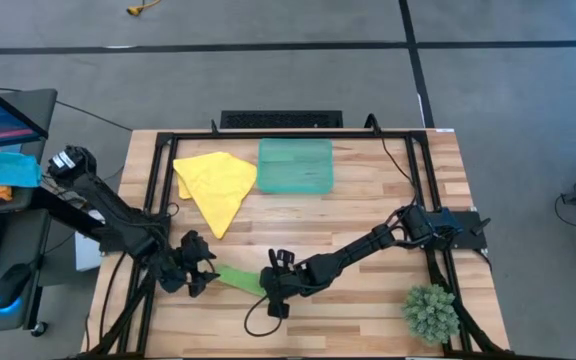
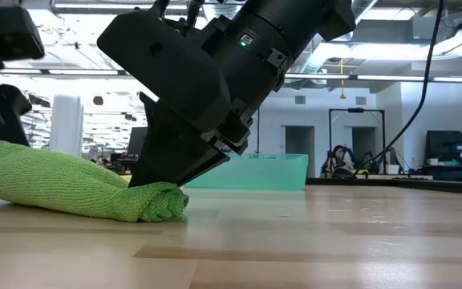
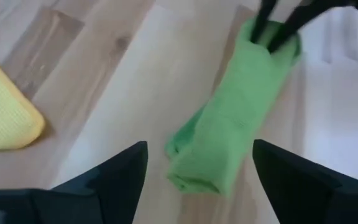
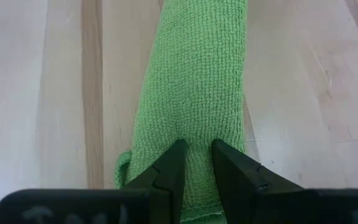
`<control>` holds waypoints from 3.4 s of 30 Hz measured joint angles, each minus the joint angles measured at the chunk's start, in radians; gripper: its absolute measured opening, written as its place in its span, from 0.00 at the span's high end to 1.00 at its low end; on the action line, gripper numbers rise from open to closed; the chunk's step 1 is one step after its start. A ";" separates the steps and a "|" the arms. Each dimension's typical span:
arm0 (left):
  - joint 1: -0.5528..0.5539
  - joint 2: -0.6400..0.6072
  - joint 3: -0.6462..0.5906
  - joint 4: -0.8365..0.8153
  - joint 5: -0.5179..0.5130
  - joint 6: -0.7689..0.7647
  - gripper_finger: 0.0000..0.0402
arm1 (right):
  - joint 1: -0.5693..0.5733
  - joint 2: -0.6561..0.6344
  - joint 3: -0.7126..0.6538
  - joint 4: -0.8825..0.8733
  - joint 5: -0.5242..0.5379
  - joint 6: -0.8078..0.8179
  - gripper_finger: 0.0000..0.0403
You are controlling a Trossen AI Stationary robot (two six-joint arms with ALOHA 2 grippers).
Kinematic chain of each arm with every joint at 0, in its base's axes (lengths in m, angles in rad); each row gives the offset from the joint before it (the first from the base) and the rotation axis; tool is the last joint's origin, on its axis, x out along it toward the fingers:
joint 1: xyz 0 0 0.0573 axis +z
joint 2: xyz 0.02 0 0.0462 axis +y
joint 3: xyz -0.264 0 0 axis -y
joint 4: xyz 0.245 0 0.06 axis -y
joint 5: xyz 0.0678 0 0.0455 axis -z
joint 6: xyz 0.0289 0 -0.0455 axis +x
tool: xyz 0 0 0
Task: Roll microfiber towels into tight, uniform cylinder then place into a basket
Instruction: Put the rolled green microfiber towel into the green bin
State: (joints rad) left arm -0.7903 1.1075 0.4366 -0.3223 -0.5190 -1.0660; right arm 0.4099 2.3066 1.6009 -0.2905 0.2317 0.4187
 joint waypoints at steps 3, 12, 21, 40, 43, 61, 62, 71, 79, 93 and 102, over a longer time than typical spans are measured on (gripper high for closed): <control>0.017 0.046 0.000 0.037 0.003 0.016 0.29 | 0.000 0.000 0.000 0.000 0.000 0.000 0.74; 0.041 0.185 0.001 0.081 0.090 -0.020 0.29 | 0.000 0.000 0.000 0.000 0.000 0.000 0.74; 0.074 0.304 0.006 0.166 0.088 0.017 0.31 | 0.000 0.000 0.000 -0.001 0.000 0.000 0.74; 0.066 0.315 0.003 0.282 0.151 0.067 0.93 | 0.001 0.000 0.000 -0.006 0.000 0.000 0.74; 0.066 0.316 0.003 0.297 0.172 0.060 0.92 | 0.002 0.000 0.000 -0.004 0.001 0.000 0.73; 0.066 0.314 0.003 0.289 0.183 0.048 0.95 | 0.001 0.009 0.122 -0.168 -0.011 0.022 0.49; 0.066 0.314 0.003 0.289 0.184 0.048 0.95 | 0.001 0.010 0.134 -0.188 -0.011 0.021 0.49; 0.066 0.314 0.003 0.287 0.193 0.023 0.94 | -0.007 0.010 0.183 -0.348 0.003 0.019 0.58; 0.066 0.315 0.003 0.285 0.196 -0.100 0.94 | 0.000 0.008 0.215 -0.466 0.052 0.019 0.66; 0.066 0.314 0.003 0.284 0.198 -0.206 0.94 | 0.003 0.007 0.254 -0.584 0.153 0.026 0.71; 0.066 0.314 0.003 0.284 0.197 -0.199 0.94 | 0.023 -0.058 0.258 -0.761 0.338 0.079 0.71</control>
State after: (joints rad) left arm -0.7246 1.4220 0.4393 -0.0387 -0.3218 -1.2648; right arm 0.4331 2.2481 1.8587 -1.0512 0.5698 0.4981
